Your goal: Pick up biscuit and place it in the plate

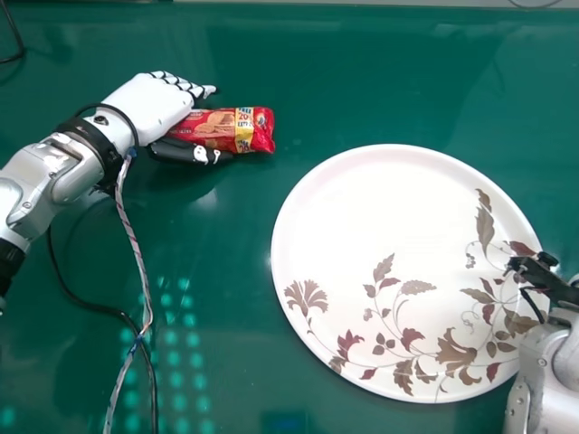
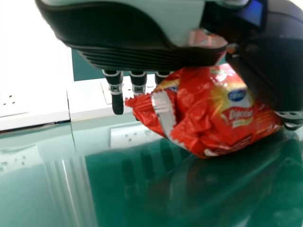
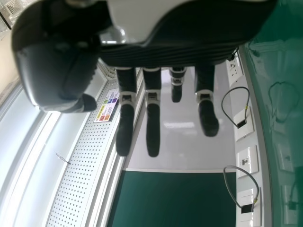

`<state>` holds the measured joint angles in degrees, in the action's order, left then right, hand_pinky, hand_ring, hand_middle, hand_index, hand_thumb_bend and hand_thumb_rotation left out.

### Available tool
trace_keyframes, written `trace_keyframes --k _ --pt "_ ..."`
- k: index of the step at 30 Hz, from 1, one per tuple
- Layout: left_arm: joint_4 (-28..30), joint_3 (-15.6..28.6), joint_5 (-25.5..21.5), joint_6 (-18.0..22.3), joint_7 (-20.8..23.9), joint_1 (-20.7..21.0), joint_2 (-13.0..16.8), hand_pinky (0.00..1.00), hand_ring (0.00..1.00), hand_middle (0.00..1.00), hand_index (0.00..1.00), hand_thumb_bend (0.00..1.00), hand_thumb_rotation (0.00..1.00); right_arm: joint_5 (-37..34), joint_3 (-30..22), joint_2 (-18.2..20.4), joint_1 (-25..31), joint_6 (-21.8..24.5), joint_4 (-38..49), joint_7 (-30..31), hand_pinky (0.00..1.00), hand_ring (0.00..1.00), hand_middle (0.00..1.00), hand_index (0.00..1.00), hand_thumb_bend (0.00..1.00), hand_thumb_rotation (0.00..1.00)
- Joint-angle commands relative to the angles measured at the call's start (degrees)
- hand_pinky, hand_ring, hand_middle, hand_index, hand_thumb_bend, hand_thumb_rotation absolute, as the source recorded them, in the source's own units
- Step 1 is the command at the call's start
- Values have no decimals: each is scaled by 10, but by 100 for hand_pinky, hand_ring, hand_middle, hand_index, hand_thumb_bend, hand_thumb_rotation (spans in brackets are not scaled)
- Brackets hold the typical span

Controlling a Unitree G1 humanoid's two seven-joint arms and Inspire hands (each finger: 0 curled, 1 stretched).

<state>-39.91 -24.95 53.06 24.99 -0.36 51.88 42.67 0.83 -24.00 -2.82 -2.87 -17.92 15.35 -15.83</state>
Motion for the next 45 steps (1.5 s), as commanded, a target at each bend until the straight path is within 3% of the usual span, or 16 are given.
trace_keyframes --k 1,2,3,4,6,7,9,20,26,31,34,36,41,45 --pt "-27 -33 20 9 -21 -2 -12 90 88 86 90 86 43 2 -2 0 12 0 9 -2 18 43 49 32 52 0" --pt "-36 -37 18 12 -19 2 -15 86 84 81 82 74 25 2 -2 0 13 -1 9 -3 18 43 48 32 52 0" --pt "-46 -42 18 18 -10 5 -17 78 74 72 72 64 10 4 -2 1 13 0 10 -3 18 43 48 32 52 0" --pt "-58 -46 18 29 5 8 -19 69 65 63 64 60 6 3 -2 2 14 1 11 -4 18 43 48 32 52 0" --pt "-78 -54 18 44 27 13 -23 37 45 49 55 52 2 2 -1 4 15 1 13 -5 18 43 48 32 52 0" --pt "-85 -59 21 48 39 16 -24 28 41 45 54 50 1 2 -1 4 16 1 13 -5 18 43 48 32 52 0" --pt "-89 -69 25 50 46 20 -23 20 38 43 53 49 0 3 0 5 16 2 14 -7 17 43 49 32 52 0" --pt "-86 -70 -4 60 50 19 -24 9 39 43 51 49 0 8 4 4 17 2 9 -11 18 43 48 32 52 0" --pt "-44 -52 -26 76 73 3 -10 10 39 43 51 49 0 5 2 0 18 2 8 -9 17 43 48 32 52 0" --pt "43 -9 -53 64 76 -33 13 13 43 47 49 49 0 4 2 -2 17 5 10 -9 18 43 48 32 52 0" --pt "109 29 -66 66 102 -66 27 8 43 48 48 49 0 4 2 -4 15 6 8 -7 19 43 48 32 52 0" --pt "158 59 -90 56 82 -93 31 7 44 48 48 49 0 1 3 -5 12 5 6 -5 19 43 48 32 52 0" --pt "243 111 -141 50 50 -143 25 8 44 48 48 49 0 -6 5 -5 6 2 4 2 17 43 48 32 52 0" --pt "276 134 -163 60 48 -163 14 10 44 48 48 49 0 -2 7 -3 3 5 4 1 16 43 48 32 52 0"
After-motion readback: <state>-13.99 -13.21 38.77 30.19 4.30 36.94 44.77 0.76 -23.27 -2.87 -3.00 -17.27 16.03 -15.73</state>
